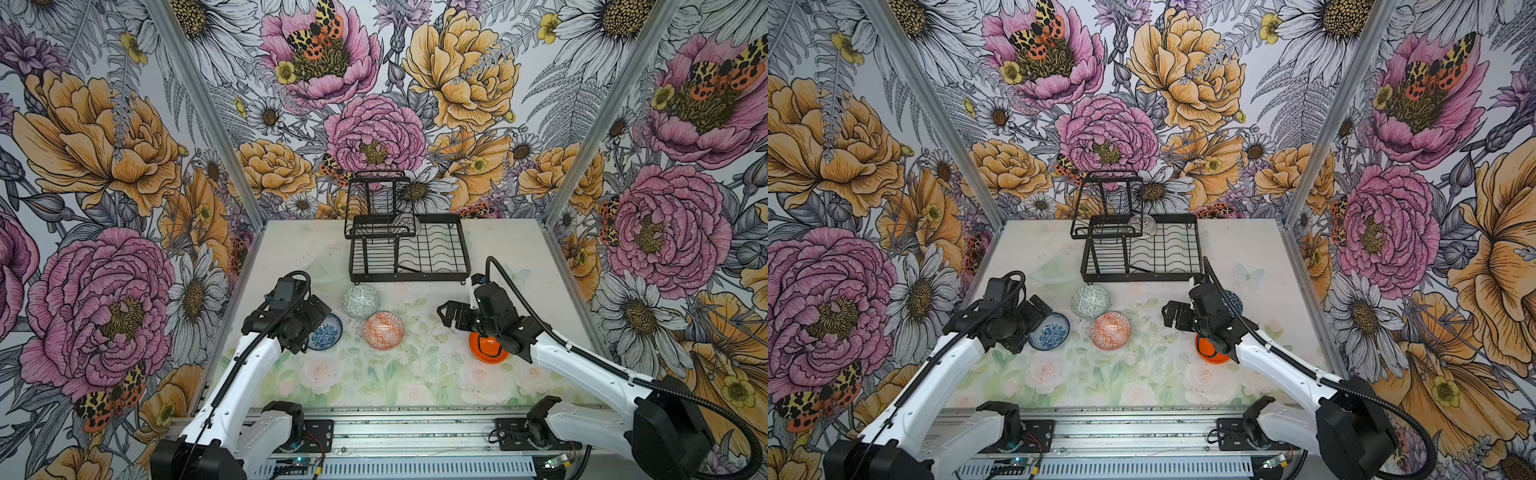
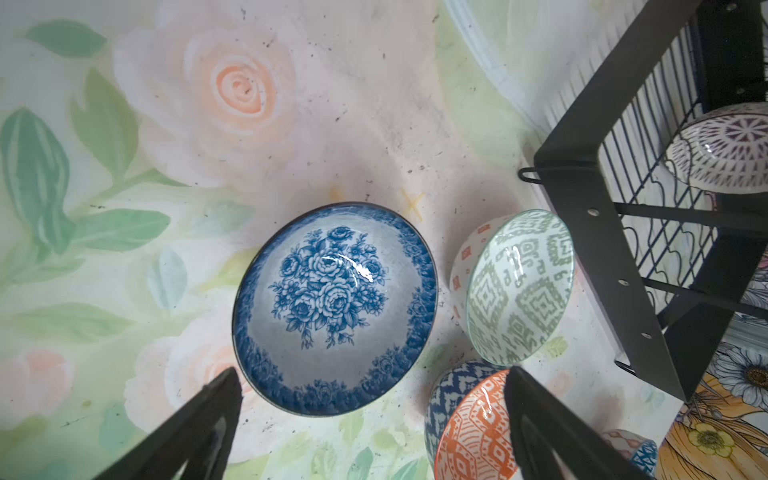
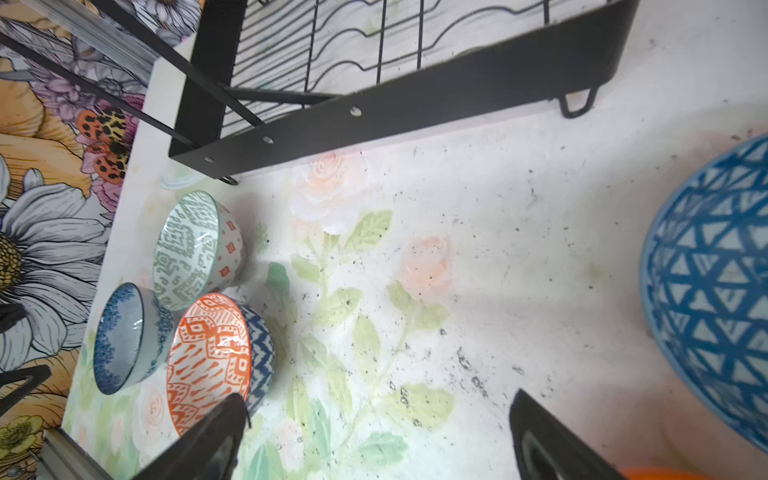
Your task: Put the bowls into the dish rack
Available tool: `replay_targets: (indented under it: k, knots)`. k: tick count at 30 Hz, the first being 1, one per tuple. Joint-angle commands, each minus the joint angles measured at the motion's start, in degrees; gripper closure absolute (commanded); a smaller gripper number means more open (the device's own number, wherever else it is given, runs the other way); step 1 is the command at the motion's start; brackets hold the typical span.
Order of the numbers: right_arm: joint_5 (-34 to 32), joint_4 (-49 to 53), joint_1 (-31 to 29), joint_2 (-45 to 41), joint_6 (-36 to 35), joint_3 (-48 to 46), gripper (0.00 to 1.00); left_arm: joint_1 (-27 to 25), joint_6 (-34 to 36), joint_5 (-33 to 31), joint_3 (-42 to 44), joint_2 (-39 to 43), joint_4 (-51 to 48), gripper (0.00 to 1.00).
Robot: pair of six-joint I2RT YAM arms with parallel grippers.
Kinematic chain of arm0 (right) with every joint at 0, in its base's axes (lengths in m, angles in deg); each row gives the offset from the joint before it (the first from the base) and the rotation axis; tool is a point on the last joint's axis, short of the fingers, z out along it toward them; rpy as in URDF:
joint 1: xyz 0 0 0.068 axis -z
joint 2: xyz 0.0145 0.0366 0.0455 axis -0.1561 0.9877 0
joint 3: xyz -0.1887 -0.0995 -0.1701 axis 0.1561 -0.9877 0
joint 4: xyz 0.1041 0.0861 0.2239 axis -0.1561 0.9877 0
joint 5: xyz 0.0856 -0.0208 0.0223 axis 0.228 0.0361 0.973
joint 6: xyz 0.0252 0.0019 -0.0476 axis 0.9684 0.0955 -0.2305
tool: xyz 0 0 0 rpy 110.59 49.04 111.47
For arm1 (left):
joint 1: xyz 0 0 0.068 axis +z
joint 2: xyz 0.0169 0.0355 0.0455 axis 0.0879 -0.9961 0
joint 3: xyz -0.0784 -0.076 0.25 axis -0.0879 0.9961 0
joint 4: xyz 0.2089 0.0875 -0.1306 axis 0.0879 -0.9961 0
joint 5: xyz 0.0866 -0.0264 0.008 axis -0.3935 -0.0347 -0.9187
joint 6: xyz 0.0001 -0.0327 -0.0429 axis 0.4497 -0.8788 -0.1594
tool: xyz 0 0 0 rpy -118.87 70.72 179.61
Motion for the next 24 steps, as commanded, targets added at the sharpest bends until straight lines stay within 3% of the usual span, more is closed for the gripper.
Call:
replay_targets:
  k: [1, 9, 19, 24]
  knots:
    - [-3.17, 0.86, -0.67, 1.69, -1.80, 2.85, 0.01, 2.78, 2.95, 3.07, 1.67, 0.72, -1.26, 0.02]
    - [-0.24, 0.76, -1.79, 8.93, -2.36, 10.13, 0.01, 8.62, 7.23, 6.35, 5.04, 0.41, -1.14, 0.02]
    - [-5.44, -0.60, -3.13, 7.05, -0.33, 10.37, 0.00, 10.15, 9.04, 7.72, 4.98, -4.29, -0.80, 0.15]
    - [-2.35, -7.38, -5.33, 3.91, -3.05, 7.89, 0.01, 10.69, 9.65, 8.62, 4.81, -6.51, -0.76, 0.27]
